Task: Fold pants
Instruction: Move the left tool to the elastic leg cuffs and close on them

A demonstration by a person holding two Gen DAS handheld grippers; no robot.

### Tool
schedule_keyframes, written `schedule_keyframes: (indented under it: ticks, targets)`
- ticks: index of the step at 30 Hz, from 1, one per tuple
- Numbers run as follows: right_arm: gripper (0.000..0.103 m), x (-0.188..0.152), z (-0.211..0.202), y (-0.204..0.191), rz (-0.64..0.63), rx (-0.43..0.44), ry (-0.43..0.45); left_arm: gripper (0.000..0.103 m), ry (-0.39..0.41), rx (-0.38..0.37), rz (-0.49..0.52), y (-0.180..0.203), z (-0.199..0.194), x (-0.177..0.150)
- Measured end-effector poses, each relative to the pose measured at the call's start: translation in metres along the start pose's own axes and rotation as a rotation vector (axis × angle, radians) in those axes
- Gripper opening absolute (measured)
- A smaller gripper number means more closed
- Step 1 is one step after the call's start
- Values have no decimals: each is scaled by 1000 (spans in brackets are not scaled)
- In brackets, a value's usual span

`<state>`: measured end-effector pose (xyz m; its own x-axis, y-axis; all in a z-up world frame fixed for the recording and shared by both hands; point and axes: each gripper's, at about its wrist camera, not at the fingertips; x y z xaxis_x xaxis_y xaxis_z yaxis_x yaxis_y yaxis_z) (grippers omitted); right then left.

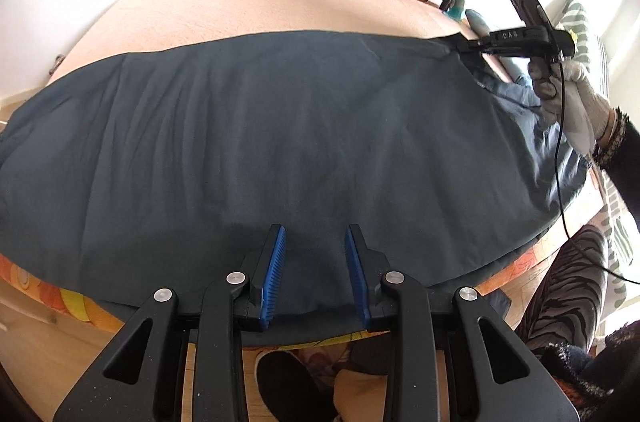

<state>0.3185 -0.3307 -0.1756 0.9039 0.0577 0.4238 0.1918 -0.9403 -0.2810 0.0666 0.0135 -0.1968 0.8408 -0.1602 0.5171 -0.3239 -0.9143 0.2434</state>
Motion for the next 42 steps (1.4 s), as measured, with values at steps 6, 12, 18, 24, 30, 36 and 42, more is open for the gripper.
schedule_keyframes:
  ticks: [6,12,18,24,30,36,42]
  targets:
    - [55,-9,-48,-9,22,-24,113,33,146,-49,-72,-9,-39,9]
    - [66,-28,-97,-33,7,-24,215,51,278,-80,-161,-28,-87,21]
    - [69,-48,-132,-61,-4,2,264,55,375,-137,-294,-71,-134,29]
    - [70,-61,-159,-80,15,34,305,55,460,-143,-402,-127,-183,28]
    - [71,-68,-166,-100,23,39,311,56,456,-82,-537,-191,-205,8]
    - [71,-65,-160,-122,18,33,308,56,409,-54,-642,-245,-186,-21]
    - [71,-66,-154,-138,24,17,291,56,361,-125,-773,-287,-134,-45]
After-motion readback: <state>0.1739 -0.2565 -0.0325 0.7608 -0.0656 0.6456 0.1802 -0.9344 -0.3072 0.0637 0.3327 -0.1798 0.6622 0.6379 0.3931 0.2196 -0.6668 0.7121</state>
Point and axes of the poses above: each gripper's, at about its wrist camera, not at the fingertips, and z roughly the way its jaws point, y to its right, x to its top
